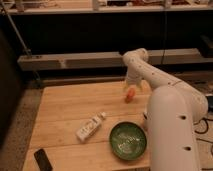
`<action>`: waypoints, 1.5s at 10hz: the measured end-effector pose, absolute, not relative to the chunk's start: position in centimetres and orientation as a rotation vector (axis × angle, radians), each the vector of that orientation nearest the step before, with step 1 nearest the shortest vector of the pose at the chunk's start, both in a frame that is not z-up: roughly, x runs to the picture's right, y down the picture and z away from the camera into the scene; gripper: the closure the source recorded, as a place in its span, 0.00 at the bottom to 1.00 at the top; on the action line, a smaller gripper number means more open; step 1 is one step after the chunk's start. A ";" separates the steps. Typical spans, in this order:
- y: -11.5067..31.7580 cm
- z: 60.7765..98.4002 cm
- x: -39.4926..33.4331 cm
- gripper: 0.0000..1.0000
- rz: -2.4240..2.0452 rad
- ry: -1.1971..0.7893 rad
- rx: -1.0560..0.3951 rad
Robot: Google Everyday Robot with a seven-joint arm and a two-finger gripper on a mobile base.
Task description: Drag the pepper across the table
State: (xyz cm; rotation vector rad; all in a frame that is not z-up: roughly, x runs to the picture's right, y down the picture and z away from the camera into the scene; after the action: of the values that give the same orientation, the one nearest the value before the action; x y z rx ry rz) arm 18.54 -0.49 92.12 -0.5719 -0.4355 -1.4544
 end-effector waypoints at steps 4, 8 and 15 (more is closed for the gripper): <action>-1.2 92.7 18.3 0.33 -1.441 -0.457 -0.522; 0.0 94.3 18.1 0.33 -1.435 -0.476 -0.535; 3.0 98.1 18.6 0.33 -1.425 -0.484 -0.593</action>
State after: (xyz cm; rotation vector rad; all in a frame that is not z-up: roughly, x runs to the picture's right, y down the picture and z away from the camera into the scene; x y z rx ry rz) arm 18.59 2.99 98.13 -0.5931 -0.4836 -1.4255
